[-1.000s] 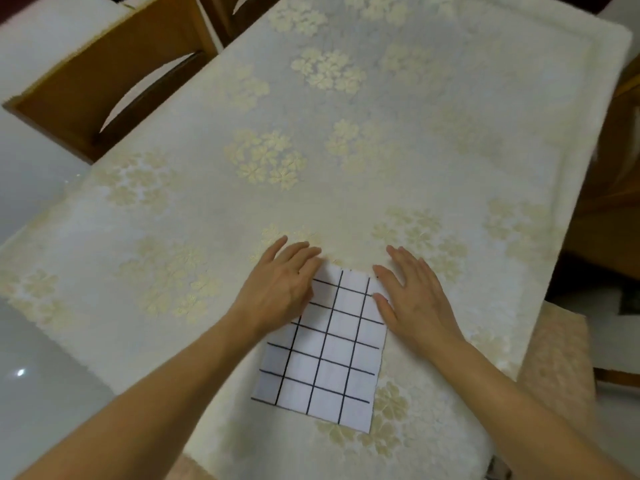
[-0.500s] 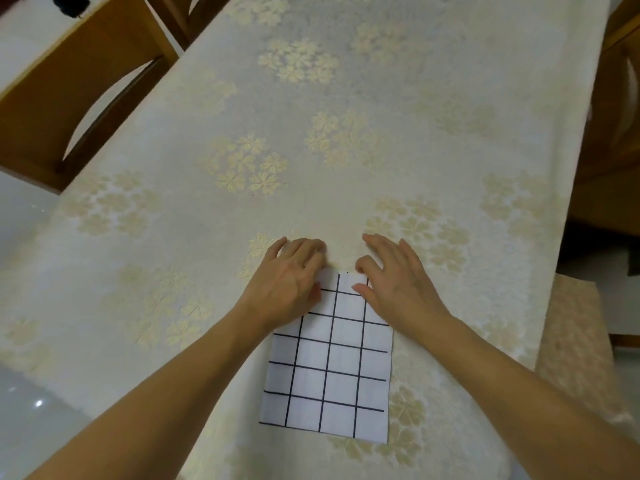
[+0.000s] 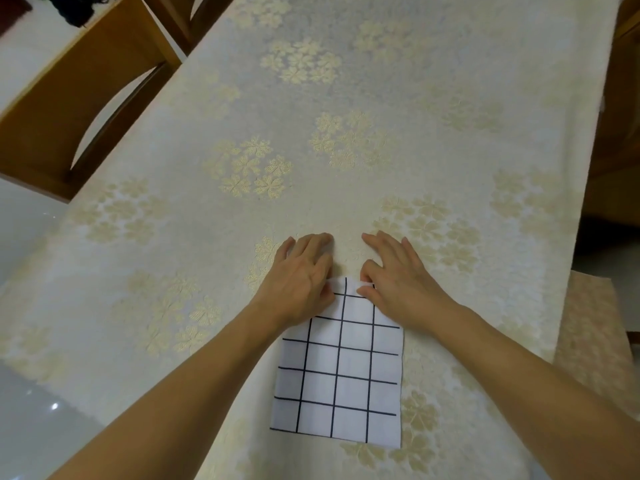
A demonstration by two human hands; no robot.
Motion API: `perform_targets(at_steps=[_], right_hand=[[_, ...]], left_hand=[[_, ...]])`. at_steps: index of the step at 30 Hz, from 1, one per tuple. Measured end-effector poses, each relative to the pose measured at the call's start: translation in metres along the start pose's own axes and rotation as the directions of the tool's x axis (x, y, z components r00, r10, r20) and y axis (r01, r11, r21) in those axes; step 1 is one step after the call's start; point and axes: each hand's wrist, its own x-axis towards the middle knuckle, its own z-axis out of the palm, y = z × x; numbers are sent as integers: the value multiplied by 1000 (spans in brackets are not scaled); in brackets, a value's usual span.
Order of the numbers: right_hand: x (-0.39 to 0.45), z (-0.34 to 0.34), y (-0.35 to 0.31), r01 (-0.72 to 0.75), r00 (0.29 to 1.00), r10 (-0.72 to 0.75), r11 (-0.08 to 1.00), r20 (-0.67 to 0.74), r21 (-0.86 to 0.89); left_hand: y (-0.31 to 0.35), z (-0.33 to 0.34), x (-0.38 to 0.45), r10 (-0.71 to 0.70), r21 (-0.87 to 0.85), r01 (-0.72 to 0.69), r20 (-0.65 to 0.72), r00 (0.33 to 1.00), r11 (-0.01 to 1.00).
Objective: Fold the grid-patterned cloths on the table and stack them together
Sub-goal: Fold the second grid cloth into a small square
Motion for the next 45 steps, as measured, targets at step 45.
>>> perform_targets(at_steps=[45], right_hand=[[-134,52,-52,156,963,-185,975,-198,-156]], left_hand=[[95,-6,-132,-70,-81,65,-58,996,995]])
